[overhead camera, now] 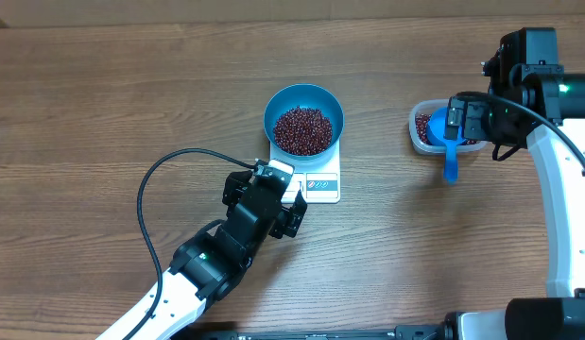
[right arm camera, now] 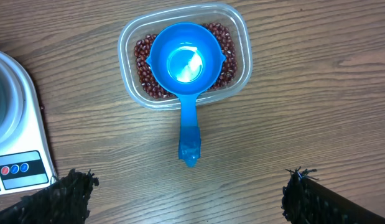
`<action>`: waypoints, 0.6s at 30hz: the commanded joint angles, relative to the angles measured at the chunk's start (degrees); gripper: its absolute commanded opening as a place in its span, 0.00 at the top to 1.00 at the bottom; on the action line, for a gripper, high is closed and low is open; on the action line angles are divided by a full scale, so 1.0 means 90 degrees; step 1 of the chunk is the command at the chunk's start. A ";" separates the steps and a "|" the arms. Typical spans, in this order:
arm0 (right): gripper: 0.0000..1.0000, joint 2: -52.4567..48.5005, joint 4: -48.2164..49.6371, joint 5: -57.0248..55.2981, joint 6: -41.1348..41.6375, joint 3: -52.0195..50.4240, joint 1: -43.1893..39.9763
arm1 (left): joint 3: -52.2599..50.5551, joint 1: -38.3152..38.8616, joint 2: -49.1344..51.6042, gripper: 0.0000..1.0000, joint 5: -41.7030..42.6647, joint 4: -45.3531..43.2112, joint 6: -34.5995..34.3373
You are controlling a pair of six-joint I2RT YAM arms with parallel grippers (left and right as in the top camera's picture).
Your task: Scoop item into bowl and weigh 150g on scale
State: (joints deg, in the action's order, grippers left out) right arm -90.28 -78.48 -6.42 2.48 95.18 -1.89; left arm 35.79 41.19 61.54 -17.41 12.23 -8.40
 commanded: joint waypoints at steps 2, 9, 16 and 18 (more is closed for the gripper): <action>0.00 0.0066 0.0041 -0.0036 -0.0117 0.0136 -0.0007 | -0.0051 -0.0039 0.0036 0.01 -0.0112 -0.0005 0.0124; 0.00 0.0066 0.0039 -0.0036 -0.0117 0.0136 -0.0007 | -0.0051 -0.0039 0.0036 0.00 -0.0112 -0.0005 0.0121; 0.00 0.0066 0.0041 -0.0036 -0.0117 0.0136 -0.0007 | -0.0051 -0.0039 0.0318 0.01 -0.0109 -0.0005 0.0121; 0.00 0.0066 0.0039 -0.0036 -0.0117 0.0136 -0.0007 | -0.0051 -0.0039 0.0556 0.00 -0.0104 -0.0010 0.0119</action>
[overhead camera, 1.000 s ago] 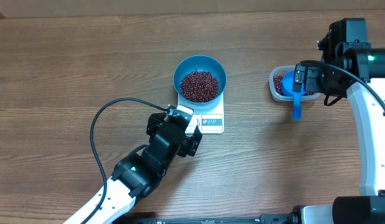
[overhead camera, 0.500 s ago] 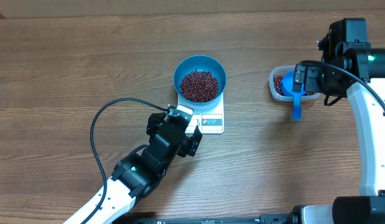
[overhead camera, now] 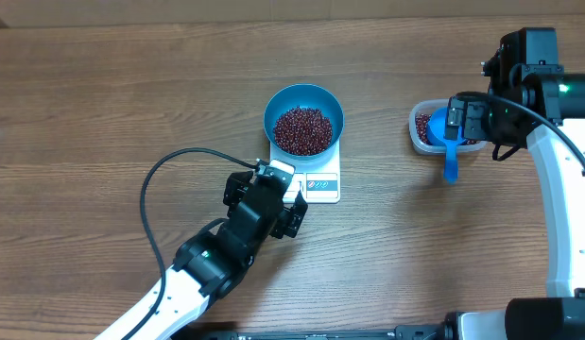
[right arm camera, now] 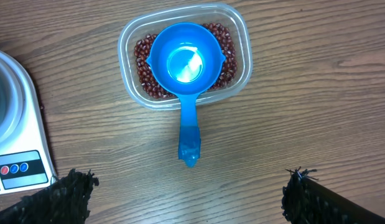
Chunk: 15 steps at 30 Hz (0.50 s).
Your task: Scoop item into bowl and weigh 150g on scale
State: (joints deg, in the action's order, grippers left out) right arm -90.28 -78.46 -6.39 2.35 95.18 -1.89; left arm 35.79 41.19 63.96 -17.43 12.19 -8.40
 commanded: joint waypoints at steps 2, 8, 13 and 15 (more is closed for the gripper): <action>0.00 0.0066 0.0036 -0.0039 -0.0102 0.0136 -0.0007 | -0.0051 -0.0034 0.0556 0.01 -0.0056 -0.0005 0.0119; 0.00 0.0066 0.0036 -0.0039 -0.0102 0.0136 -0.0007 | -0.0051 -0.0034 0.1307 0.00 -0.0058 -0.0104 0.0051; 0.00 0.0066 0.0036 -0.0039 -0.0102 0.0136 -0.0007 | -0.0051 -0.0034 0.1834 0.00 -0.0061 -0.0318 0.0053; 0.00 0.0066 0.0036 -0.0039 -0.0102 0.0136 -0.0007 | -0.0051 -0.0036 0.2018 0.01 -0.0063 -0.0413 0.0051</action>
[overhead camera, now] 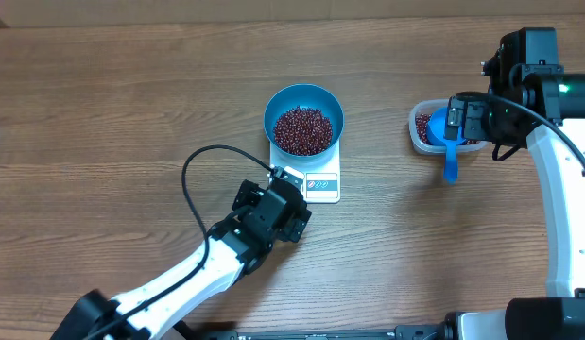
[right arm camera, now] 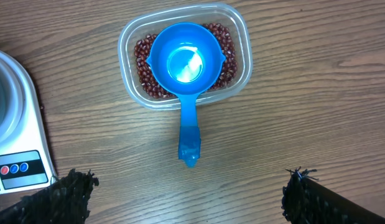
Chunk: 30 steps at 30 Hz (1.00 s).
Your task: Scoop item into bowl and weigh 150g on scale
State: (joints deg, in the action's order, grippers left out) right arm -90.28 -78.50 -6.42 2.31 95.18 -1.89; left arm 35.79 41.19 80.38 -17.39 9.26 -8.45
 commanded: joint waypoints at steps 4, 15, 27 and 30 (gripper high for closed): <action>0.00 0.0066 0.0041 -0.0036 -0.0097 0.0136 -0.0007 | -0.0051 -0.0041 0.0449 0.01 -0.0097 -0.0425 0.0056; 0.00 0.0066 0.0041 -0.0036 -0.0097 0.0136 -0.0007 | -0.0049 -0.0087 0.0818 0.01 -0.0129 -0.0901 0.0053; 0.00 0.0066 0.0041 -0.0036 -0.0097 0.0136 -0.0007 | -0.0049 -0.0087 0.0818 0.00 -0.0114 -0.0901 0.0049; 0.00 0.0066 0.0041 -0.0036 -0.0097 0.0136 -0.0007 | -0.0049 -0.0087 0.0818 0.01 -0.0114 -0.0899 0.0019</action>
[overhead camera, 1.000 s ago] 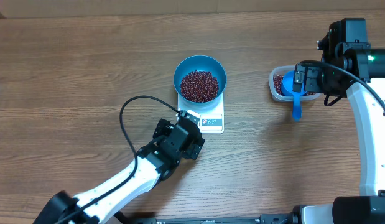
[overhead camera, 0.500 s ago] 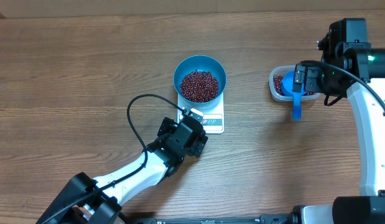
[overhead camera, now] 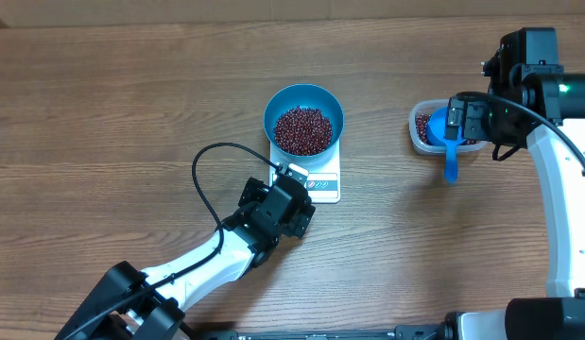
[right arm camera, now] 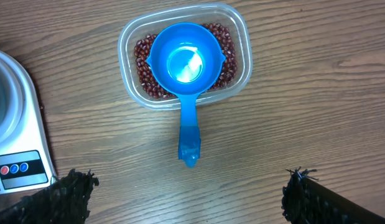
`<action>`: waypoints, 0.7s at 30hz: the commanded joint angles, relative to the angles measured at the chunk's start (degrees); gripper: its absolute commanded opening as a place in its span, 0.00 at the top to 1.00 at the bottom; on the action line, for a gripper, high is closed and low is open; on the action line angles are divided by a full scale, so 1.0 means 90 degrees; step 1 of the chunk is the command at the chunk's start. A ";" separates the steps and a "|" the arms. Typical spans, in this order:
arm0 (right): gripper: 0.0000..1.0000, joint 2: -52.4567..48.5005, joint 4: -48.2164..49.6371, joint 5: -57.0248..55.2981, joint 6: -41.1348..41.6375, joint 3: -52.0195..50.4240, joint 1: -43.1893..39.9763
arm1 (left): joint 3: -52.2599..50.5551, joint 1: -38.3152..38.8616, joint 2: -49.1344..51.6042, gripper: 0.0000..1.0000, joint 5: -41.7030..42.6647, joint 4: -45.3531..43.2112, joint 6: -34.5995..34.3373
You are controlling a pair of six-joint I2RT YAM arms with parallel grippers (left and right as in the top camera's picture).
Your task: Scoop item into bowl and weigh 150g on scale
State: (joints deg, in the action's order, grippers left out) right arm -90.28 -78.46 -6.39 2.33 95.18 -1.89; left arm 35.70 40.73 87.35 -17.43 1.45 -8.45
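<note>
A blue bowl [overhead camera: 303, 123] heaped with red beans sits on the white scale [overhead camera: 322, 186]. To the right stands a clear tub [right arm camera: 183, 56] of beans with the empty blue scoop [right arm camera: 185, 62] lying in it, handle pointing toward the table's front. My right gripper [right arm camera: 187, 199] hangs open above the table just in front of the handle tip, holding nothing. The left gripper [overhead camera: 284, 203] is at the scale's front-left corner, next to the display; its jaws are hidden under the wrist body.
Bare wooden table surrounds the scale and tub. A black cable [overhead camera: 202, 170] loops off the left arm, to the left of the scale. The scale's buttons [right arm camera: 15, 168] show at the left edge of the right wrist view.
The left gripper has shifted slightly right and closer to the scale's front-left corner, and the arm reaches in lower and longer. The right arm, scoop and tub have not moved.
My left gripper stood just left of the scale's front at the first two moments, then lay closer to its corner, and now sits against it. All along the right gripper stayed open above the scoop resting in the tub, and the bowl stayed full on the scale.
</note>
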 commanded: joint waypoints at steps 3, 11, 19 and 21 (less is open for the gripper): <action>0.00 0.0066 0.0036 -0.0039 -0.0100 0.0136 -0.0007 | -0.0039 -0.0036 0.0044 0.00 -0.0109 -0.0032 0.0002; 0.00 0.0066 0.0036 -0.0039 -0.0100 0.0136 -0.0007 | -0.0039 -0.0036 0.0041 0.00 -0.0138 -0.0041 -0.0165; 0.00 0.0066 0.0036 -0.0039 -0.0100 0.0136 -0.0007 | -0.0005 -0.0078 0.0032 0.00 -0.0231 -0.0410 -0.0202; 0.00 0.0066 0.0036 -0.0039 -0.0100 0.0136 -0.0007 | 0.0022 -0.0187 0.0032 0.01 -0.0228 -0.0406 -0.0481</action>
State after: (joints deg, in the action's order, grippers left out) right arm -90.28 -78.48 -6.42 2.33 95.18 -1.89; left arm 35.70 40.42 87.35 -18.26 -1.96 -9.56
